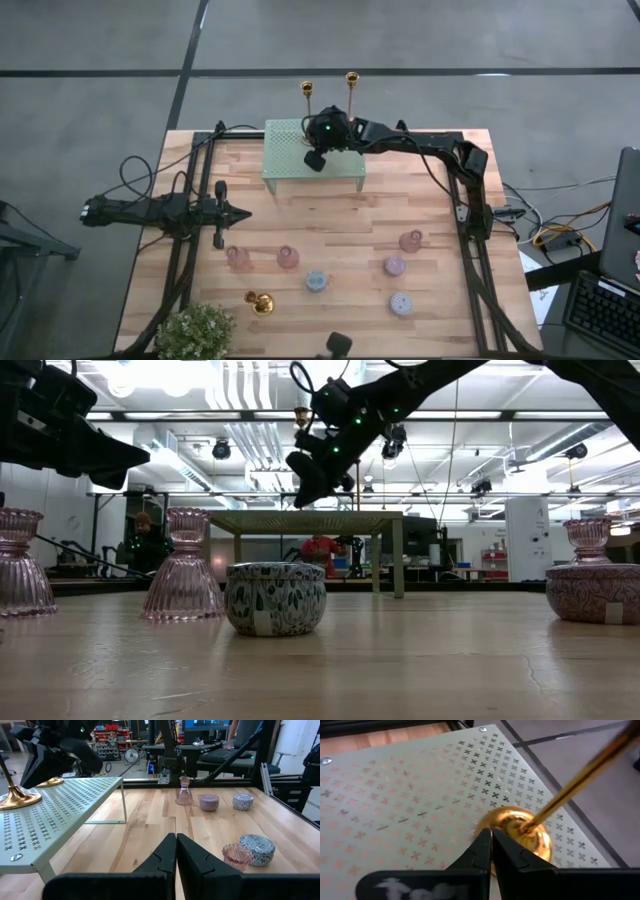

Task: Pick & Place candle stick holders
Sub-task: Adjust the gold candle holder on the shelf

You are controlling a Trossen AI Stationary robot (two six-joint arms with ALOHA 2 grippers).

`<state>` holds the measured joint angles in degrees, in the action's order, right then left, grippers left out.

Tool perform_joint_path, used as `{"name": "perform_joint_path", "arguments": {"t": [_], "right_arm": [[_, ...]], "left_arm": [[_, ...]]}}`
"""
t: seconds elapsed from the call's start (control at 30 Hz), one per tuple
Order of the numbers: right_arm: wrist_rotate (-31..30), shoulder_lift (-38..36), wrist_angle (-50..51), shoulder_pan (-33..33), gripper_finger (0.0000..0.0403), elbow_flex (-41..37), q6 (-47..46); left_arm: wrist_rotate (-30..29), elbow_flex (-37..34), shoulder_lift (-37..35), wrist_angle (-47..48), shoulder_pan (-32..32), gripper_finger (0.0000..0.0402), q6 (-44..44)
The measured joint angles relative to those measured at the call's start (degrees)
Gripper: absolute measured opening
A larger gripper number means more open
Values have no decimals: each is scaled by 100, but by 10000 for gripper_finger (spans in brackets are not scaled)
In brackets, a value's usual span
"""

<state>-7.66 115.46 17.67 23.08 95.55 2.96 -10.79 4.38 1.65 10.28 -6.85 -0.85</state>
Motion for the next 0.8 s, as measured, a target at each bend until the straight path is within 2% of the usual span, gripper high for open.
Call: {"name": "perform_joint_path", "arguments": {"t": [0.33, 0.5, 0.8], "right_arm": [[-2, 0, -211, 84, 8, 0, -42], [-291, 0, -245, 98, 8, 0, -41], [-305, 0, -432, 167, 8, 0, -60]], "left_arm": [[0, 0, 0, 1, 0, 16, 0], [0, 0, 1, 0, 0, 16, -1], [0, 0, 1, 1, 0, 16, -1]]}}
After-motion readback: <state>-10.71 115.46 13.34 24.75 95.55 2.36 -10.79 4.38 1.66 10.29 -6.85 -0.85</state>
